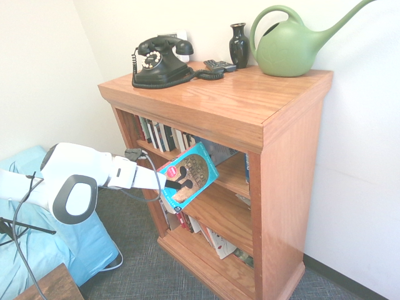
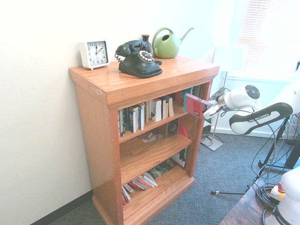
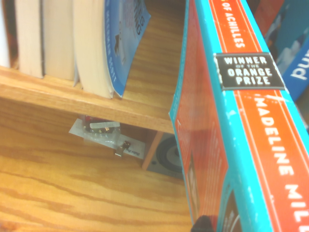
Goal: Organize the shelf
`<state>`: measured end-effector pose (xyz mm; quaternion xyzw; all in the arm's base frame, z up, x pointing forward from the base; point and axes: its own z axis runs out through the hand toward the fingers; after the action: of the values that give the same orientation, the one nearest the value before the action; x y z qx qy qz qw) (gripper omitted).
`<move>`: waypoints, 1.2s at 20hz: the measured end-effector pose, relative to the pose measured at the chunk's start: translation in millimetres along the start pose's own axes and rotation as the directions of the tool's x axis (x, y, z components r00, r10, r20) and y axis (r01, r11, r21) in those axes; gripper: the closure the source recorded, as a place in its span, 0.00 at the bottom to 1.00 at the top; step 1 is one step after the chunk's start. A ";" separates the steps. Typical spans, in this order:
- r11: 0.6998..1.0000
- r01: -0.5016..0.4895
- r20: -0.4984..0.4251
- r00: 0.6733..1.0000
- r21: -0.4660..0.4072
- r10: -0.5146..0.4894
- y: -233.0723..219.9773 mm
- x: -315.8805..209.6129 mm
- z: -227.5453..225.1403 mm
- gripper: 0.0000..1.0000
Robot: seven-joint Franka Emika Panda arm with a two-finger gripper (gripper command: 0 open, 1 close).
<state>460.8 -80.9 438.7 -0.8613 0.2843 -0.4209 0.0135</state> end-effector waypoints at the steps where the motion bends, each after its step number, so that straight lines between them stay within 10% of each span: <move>1: 1.000 -0.002 -0.001 1.000 0.004 0.002 -1.4 1.9 5.8 1.00; 24: 0.999 -0.014 0.042 0.999 0.042 0.012 -49.5 -1.9 53.6 1.00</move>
<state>522.8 -50.0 415.8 -0.8676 0.2805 -0.4085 0.0402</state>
